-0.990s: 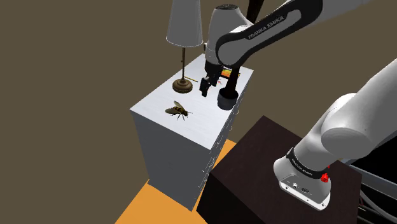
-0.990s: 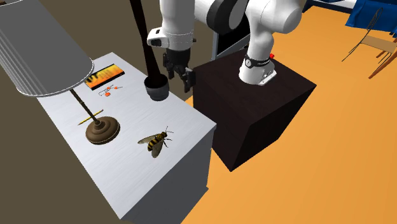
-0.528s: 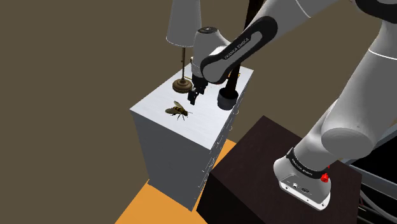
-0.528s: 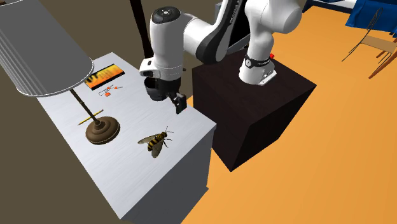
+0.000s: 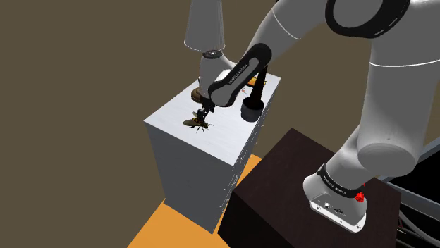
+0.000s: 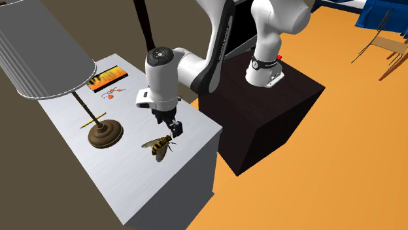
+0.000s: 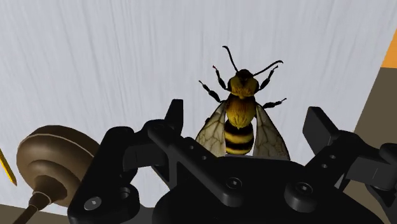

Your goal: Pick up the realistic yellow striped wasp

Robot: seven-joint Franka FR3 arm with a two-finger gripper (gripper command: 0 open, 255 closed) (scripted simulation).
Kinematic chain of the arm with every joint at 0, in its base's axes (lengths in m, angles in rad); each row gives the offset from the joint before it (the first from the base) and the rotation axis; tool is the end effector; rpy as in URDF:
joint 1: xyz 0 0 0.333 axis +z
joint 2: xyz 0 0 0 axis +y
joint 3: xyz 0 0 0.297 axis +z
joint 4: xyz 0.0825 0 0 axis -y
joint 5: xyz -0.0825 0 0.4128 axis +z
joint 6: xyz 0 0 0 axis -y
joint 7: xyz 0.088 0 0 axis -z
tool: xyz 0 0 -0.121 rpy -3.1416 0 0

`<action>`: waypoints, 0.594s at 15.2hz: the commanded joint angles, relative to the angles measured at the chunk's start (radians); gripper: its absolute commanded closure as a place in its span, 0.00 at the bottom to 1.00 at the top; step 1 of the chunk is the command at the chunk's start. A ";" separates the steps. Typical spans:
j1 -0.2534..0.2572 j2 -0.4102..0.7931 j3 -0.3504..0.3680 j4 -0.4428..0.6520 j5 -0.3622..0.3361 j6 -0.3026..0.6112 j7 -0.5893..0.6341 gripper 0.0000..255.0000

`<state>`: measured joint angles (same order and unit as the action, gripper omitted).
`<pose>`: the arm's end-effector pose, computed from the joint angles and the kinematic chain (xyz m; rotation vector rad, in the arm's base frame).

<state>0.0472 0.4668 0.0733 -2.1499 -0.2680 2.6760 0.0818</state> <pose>0.5749 0.0783 0.1302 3.0248 0.4044 0.1109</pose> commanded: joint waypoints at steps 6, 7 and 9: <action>0.018 0.103 -0.024 0.040 -0.027 0.065 0.023 0.00; 0.022 0.123 -0.029 0.046 -0.031 0.079 0.028 0.00; 0.022 0.123 -0.029 0.046 -0.031 0.079 0.028 0.00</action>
<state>0.0690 0.5855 0.0455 -2.1063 -0.2983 2.7521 0.1094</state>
